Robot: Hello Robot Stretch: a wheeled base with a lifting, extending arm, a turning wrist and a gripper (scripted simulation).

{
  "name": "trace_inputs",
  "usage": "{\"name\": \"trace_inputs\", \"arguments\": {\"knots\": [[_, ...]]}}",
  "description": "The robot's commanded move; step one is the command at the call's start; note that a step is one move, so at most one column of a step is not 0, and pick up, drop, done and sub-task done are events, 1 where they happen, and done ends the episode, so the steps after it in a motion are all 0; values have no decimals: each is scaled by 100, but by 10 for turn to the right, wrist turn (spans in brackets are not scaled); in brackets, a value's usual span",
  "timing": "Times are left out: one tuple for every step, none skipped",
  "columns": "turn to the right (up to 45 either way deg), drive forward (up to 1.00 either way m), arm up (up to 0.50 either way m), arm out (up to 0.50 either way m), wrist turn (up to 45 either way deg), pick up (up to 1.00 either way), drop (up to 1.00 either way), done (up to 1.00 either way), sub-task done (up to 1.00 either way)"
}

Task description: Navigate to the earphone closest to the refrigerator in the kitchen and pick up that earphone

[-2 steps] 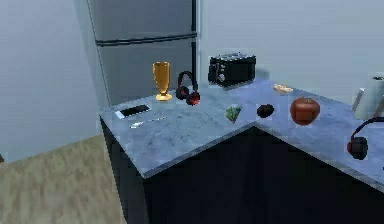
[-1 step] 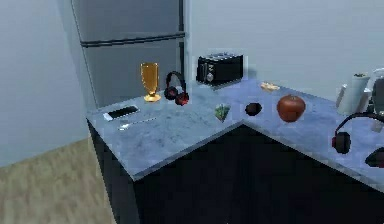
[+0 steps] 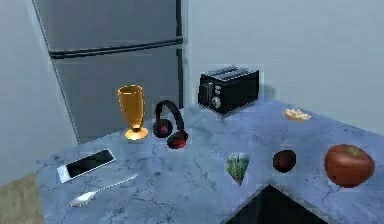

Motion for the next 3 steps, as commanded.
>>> {"name": "trace_inputs", "arguments": {"knots": [[-450,0,0,0,0,0,0,0,0],[-450,0,0,0,0,0,0,0,0],[0,0,50,0,0,0,0,0,0]]}}
